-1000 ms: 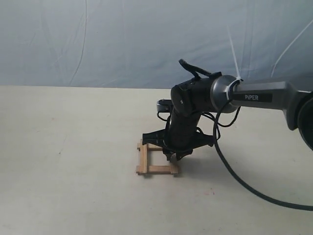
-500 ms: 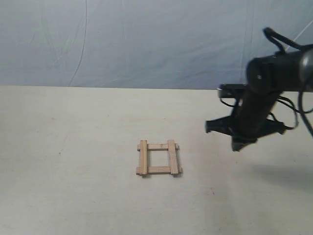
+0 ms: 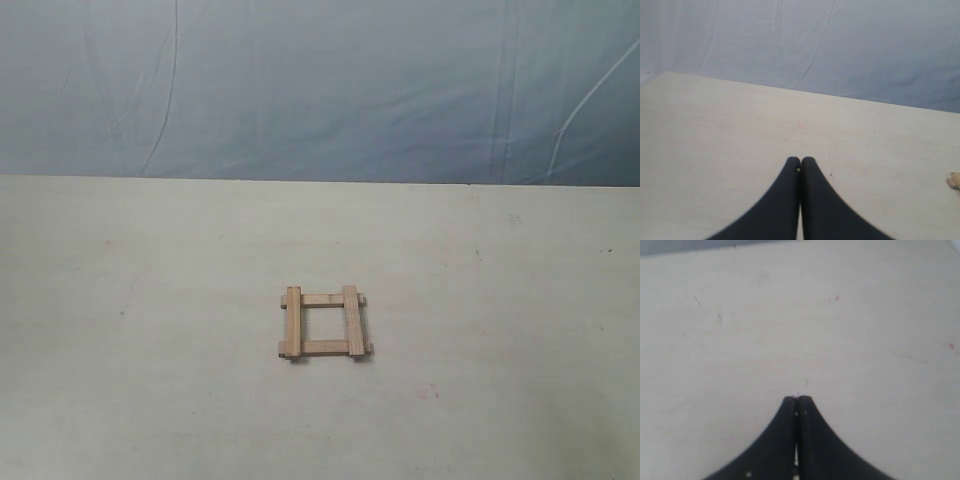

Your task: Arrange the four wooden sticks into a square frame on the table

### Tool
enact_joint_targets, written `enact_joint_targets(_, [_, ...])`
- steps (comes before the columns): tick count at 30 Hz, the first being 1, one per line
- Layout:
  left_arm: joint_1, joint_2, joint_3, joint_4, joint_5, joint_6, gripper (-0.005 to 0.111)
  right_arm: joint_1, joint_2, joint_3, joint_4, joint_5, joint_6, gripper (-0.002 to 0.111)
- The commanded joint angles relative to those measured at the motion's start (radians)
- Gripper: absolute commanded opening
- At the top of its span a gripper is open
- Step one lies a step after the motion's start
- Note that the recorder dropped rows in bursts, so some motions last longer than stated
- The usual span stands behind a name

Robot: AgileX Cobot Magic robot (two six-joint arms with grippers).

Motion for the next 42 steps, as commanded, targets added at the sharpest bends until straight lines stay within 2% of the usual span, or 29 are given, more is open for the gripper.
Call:
enact_joint_targets(1, [0.003,-0.004,0.003,0.002,-0.004,0.002,0.000,0.019,-0.205,0.130,-0.007,-0.128,-0.008,-0.001])
enact_joint_targets(13, [0.003,-0.004,0.003,0.002,-0.004,0.000,0.000,0.019,-0.686,0.380,-0.003,-0.207,-0.004,-0.001])
enact_joint_targets(22, [0.003,-0.004,0.003,0.002,-0.004,0.002,0.000,0.019,-0.884,0.380,-0.003,-0.040,0.018,-0.001])
enact_joint_targets(29, [0.003,-0.004,0.003,0.002,-0.004,0.000,0.000,0.061,-0.946,0.380,0.014,-0.010,0.021,-0.001])
enact_joint_targets(38, [0.003,-0.004,0.003,0.004,-0.004,0.000,0.000,0.061,-0.946,0.380,0.014,-0.010,0.021,-0.001])
enact_joint_targets(42, [0.005,-0.032,0.003,0.091,-0.009,0.002,0.000,0.061,-0.946,0.380,0.014,-0.010,0.021,-0.001])
